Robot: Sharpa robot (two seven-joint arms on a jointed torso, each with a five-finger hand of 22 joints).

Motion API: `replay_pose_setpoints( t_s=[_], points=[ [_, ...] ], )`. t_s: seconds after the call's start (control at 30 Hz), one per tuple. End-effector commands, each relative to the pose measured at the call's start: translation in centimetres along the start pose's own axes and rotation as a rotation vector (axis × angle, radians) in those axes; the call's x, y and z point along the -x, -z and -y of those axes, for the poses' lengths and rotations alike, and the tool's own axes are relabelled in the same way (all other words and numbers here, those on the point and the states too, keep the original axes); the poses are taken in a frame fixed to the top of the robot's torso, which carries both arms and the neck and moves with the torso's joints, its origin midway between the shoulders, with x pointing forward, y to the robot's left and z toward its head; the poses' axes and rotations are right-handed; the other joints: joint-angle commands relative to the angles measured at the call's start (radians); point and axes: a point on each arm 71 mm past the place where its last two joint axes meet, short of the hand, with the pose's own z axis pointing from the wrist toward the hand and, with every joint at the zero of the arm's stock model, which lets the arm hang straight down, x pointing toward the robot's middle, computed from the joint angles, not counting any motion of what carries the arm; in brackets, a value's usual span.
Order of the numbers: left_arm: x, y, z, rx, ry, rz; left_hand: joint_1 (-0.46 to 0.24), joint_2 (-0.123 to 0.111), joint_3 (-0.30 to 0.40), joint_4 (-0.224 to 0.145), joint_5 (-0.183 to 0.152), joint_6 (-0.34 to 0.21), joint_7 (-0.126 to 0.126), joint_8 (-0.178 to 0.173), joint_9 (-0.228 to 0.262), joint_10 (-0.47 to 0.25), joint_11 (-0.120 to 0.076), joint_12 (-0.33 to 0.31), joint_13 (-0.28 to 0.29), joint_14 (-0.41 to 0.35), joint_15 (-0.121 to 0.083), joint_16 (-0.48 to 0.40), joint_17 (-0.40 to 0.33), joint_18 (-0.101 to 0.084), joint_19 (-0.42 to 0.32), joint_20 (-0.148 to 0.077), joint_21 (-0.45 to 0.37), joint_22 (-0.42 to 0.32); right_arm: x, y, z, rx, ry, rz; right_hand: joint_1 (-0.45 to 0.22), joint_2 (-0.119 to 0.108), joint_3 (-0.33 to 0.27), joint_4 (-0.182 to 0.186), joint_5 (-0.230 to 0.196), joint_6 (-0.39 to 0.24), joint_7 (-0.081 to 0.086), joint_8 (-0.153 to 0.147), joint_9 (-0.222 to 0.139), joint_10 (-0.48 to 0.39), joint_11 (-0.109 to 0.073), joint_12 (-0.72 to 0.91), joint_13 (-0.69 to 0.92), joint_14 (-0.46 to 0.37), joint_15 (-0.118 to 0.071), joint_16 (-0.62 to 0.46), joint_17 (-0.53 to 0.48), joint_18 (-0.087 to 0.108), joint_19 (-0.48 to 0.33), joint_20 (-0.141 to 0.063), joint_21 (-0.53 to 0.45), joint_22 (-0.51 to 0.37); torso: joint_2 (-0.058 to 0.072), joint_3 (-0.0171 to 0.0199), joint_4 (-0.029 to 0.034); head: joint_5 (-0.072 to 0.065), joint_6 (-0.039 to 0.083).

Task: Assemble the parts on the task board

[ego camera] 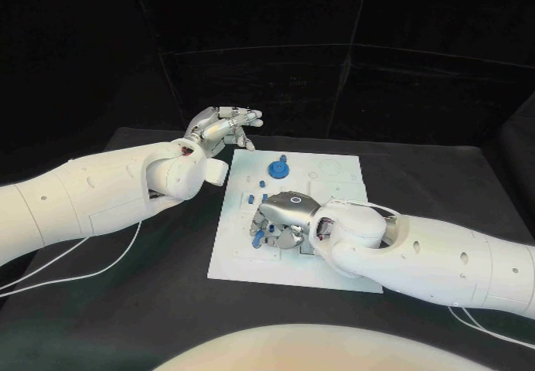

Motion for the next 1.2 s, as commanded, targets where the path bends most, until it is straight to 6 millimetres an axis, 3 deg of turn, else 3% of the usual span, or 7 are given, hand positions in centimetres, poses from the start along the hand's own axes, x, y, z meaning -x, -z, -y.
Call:
replay_pose_setpoints(
  t_s=[0.03, 0.6, 0.67, 0.73, 0.83, 1.2],
  points=[
    [-0.2, -0.1, 0.1, -0.007, 0.001, -0.014, -0.001, -0.012, 0.006, 0.002, 0.002, -0.008, -0.001, 0.007, 0.002, -0.007, -0.001, 0.004, -0.001, -0.008, 0.001, 0.002, -0.001, 0.020, -0.007, 0.001, -0.006, -0.002, -0.3, -0.1, 0.0, -0.007, 0.012, -0.028, -0.007, -0.003, 0.009, 0.000, 0.003, 0.002, 0.008, -0.006, -0.001, 0.019, -0.010, -0.004, 0.001, 0.009, 0.000, 0.005, 0.001, -0.015, -0.004, 0.005, 0.007, 0.000, 0.000, -0.0002, 0.0008, 0.000, -0.001],
    [-0.1, 0.0, 0.1, -0.005, 0.000, -0.013, -0.002, -0.014, 0.008, 0.001, 0.002, -0.009, -0.001, 0.008, 0.002, -0.008, -0.001, 0.006, -0.001, -0.009, 0.001, 0.003, -0.001, 0.020, -0.008, 0.001, -0.006, -0.002, -0.8, -0.3, -0.3, -0.012, 0.039, -0.025, -0.019, -0.009, 0.012, -0.002, 0.003, 0.001, 0.008, -0.009, -0.001, 0.018, -0.010, -0.011, 0.001, 0.008, 0.001, 0.002, -0.004, -0.014, -0.008, 0.006, 0.006, -0.003, 0.000, -0.0006, -0.0008, 0.002, -0.003],
    [-0.1, 0.0, 0.1, -0.005, 0.000, -0.013, -0.002, -0.014, 0.008, 0.001, 0.002, -0.009, -0.001, 0.008, 0.002, -0.008, -0.001, 0.006, -0.001, -0.009, 0.001, 0.003, -0.001, 0.020, -0.008, 0.001, -0.006, -0.002, -0.8, -0.3, -0.4, -0.006, 0.039, -0.025, -0.032, -0.017, 0.012, 0.000, 0.003, -0.012, 0.012, -0.017, -0.004, 0.007, -0.006, -0.021, -0.002, 0.006, 0.004, 0.000, -0.009, -0.014, -0.011, 0.008, 0.005, -0.006, 0.000, -0.0008, -0.0002, 0.002, -0.003],
    [-0.1, 0.0, 0.1, -0.005, 0.000, -0.013, -0.002, -0.014, 0.008, 0.001, 0.002, -0.009, -0.001, 0.008, 0.002, -0.008, -0.001, 0.006, -0.001, -0.009, 0.001, 0.003, -0.001, 0.020, -0.008, 0.001, -0.006, -0.002, -0.8, -0.4, -0.6, 0.002, 0.034, -0.028, -0.068, -0.040, 0.000, 0.012, 0.014, -0.042, 0.018, -0.029, -0.007, -0.016, 0.002, -0.039, -0.005, 0.004, 0.012, -0.005, -0.016, -0.013, -0.019, 0.014, 0.000, -0.015, 0.000, -0.0005, 0.0007, 0.001, -0.003],
    [0.0, 0.0, 0.1, -0.005, 0.000, -0.013, -0.002, -0.014, 0.008, 0.001, 0.002, -0.009, -0.001, 0.008, 0.002, -0.008, -0.001, 0.006, -0.001, -0.009, 0.001, 0.003, -0.001, 0.020, -0.008, 0.001, -0.006, -0.002, -0.9, -0.5, -0.8, 0.012, 0.027, -0.031, -0.096, -0.059, -0.014, 0.022, 0.023, -0.079, 0.016, -0.029, -0.008, -0.021, 0.004, -0.044, -0.003, 0.003, 0.014, -0.005, -0.019, -0.012, -0.022, 0.019, -0.001, -0.016, -0.001, -0.0005, 0.0014, 0.001, -0.003],
    [0.0, 0.0, 0.1, -0.004, 0.000, -0.011, -0.002, -0.016, 0.011, -0.001, 0.002, -0.009, -0.001, 0.010, 0.002, -0.008, -0.001, 0.007, -0.001, -0.009, 0.001, 0.003, -0.002, 0.020, -0.008, 0.001, -0.006, -0.002, -0.8, -0.6, -1.0, 0.014, 0.014, -0.013, -0.122, -0.074, -0.040, 0.030, 0.015, -0.153, 0.013, -0.027, -0.007, -0.045, 0.003, -0.058, -0.004, -0.002, 0.013, -0.014, -0.035, -0.007, -0.036, 0.018, -0.012, -0.040, -0.001, -0.0008, 0.0001, 0.002, -0.002]
  ],
)
